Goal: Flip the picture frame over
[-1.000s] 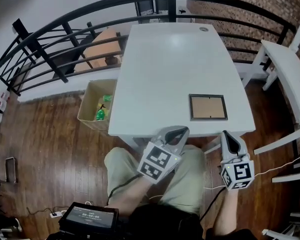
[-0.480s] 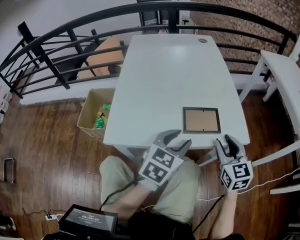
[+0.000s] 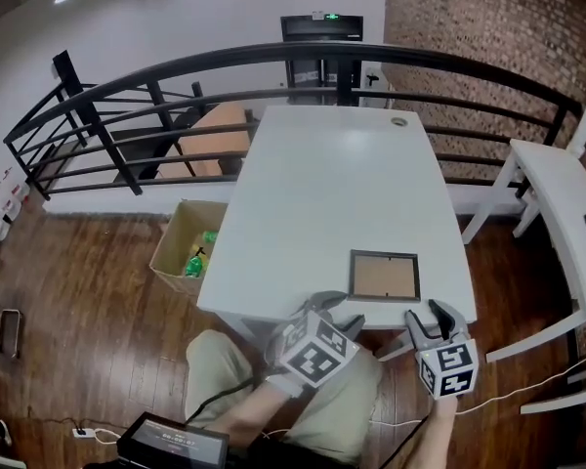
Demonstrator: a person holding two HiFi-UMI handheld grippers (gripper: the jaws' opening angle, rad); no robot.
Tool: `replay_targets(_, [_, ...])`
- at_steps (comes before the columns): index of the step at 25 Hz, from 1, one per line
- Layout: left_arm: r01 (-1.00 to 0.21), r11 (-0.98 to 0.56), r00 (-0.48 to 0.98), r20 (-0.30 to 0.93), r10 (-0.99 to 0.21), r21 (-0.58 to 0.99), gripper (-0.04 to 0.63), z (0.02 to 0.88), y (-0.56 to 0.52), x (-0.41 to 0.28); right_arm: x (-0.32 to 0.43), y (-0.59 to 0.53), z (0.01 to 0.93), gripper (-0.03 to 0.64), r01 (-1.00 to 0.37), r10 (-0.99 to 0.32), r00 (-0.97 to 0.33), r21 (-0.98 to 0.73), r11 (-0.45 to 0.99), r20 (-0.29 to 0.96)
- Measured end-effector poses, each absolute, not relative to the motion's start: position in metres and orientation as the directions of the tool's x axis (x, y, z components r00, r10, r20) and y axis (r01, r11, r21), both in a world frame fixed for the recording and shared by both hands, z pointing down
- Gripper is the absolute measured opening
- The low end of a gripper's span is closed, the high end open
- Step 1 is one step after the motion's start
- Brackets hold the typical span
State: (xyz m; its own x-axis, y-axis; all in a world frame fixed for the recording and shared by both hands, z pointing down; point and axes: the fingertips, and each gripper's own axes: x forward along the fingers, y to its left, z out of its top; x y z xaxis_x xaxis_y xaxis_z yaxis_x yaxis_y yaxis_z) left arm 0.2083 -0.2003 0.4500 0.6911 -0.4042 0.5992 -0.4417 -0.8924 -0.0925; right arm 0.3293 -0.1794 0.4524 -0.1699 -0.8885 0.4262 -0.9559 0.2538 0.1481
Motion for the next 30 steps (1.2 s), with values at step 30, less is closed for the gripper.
replay_targets(30, [-0.440, -0.898, 0.637, 0.713, -0.294, 0.024, 0.196, 0.4532, -0.2089, 0.2086, 0.3290, -0.1879, 0.4570, 0.161, -0.951, -0.744, -0.248, -0.009, 0.310, 0.621])
